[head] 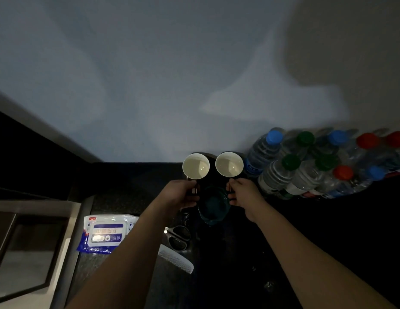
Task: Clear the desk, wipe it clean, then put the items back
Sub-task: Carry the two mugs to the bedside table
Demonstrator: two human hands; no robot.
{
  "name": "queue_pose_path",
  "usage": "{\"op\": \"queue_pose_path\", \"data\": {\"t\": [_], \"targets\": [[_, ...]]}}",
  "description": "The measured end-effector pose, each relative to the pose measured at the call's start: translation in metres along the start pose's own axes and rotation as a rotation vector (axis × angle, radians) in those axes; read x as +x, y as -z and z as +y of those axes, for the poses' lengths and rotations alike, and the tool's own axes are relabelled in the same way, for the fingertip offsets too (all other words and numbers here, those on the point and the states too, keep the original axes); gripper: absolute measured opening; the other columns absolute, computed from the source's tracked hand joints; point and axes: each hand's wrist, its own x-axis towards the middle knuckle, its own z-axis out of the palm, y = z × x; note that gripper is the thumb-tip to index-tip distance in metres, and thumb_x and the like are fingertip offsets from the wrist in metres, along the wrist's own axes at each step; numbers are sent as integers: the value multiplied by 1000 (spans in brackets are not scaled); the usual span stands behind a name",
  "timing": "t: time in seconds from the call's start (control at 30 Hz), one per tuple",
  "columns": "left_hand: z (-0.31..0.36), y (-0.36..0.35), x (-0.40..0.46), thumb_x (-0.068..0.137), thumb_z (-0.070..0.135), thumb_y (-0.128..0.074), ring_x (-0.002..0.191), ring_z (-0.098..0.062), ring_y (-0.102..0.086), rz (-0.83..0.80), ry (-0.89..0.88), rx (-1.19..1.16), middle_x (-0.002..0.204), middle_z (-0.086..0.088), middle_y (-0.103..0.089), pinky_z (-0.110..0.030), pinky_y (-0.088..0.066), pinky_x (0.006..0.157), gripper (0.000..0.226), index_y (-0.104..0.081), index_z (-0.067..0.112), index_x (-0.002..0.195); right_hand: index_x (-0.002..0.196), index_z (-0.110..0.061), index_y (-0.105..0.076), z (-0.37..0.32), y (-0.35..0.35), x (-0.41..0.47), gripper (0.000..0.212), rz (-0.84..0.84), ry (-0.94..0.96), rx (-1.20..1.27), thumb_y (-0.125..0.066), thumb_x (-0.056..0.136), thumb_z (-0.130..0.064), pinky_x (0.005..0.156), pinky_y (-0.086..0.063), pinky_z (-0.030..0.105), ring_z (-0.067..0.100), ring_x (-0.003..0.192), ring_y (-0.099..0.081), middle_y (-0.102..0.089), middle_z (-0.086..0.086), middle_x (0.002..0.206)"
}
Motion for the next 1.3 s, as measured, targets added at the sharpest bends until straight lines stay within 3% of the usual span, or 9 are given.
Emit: {"op": "queue_pose_path", "data": {"t": [0.13,0.33,0.47,0.6,0.8,0.93,1.03,1.13,1.3], "targets": [[-2,-1,0,97,12,-54,73,-24,-63,62,-59,-67,86,-13,-64,-32,-56,66,15,-64,2,92,85,-8,-58,-7,2,-7,24,31,21,58,-47,102,-20,61,-49,29,15,62,-49,-57,5,79],[1,0,-22,97,5,-54,78,-27,-63,114,-100,-156,88,-16,-62,-44,-56,87,12,-61,-3,97,81,-10,-59,-16,7,-40,25,32,70,61,-48,101,-19,74,-54,34,17,70,-54,-58,6,84],[5,3,-66,97,5,-53,80,-27,-64,131,-174,-163,91,-18,-62,-40,-57,79,14,-61,-6,101,81,-6,-57,-28,13,-83,25,3,166,63,-46,101,-18,69,-53,30,18,71,-54,-57,7,85],[-5,6,-133,97,8,-52,73,-25,-65,185,-284,-215,88,-17,-62,-38,-59,75,15,-62,-4,97,83,-7,-59,-30,13,-139,26,-70,264,47,-47,102,-21,75,-55,33,22,78,-59,-61,6,87],[-65,24,-241,97,7,-52,67,-21,-63,369,-373,-431,81,-10,-62,-31,-59,61,9,-59,2,97,84,-10,-62,-6,-11,-225,24,-233,401,-52,-49,101,-22,67,-50,27,18,72,-55,-62,5,83],[-127,56,-313,99,6,-48,63,-16,-57,489,-402,-579,73,-7,-58,-32,-56,64,14,-57,4,87,85,-8,-63,20,-57,-280,25,-362,434,-165,-49,100,-21,64,-49,28,19,71,-55,-63,9,82],[-180,93,-367,99,7,-48,60,-17,-47,595,-425,-698,67,-7,-57,-27,-44,55,17,-55,1,85,86,-7,-65,42,-106,-328,24,-488,441,-254,-50,100,-22,66,-51,29,19,72,-57,-64,9,82],[-237,138,-423,98,9,-51,57,-19,-55,748,-433,-790,68,-7,-59,-32,-50,64,15,-58,0,90,79,-5,-62,69,-167,-379,26,-631,442,-303,-51,100,-18,60,-48,26,17,63,-54,-62,8,74],[-337,215,-506,98,7,-49,58,-24,-51,961,-446,-955,69,-10,-54,-27,-50,50,17,-57,1,84,73,-6,-59,128,-282,-462,28,-817,408,-378,-52,99,-13,46,-42,21,15,52,-46,-57,9,69]]}}
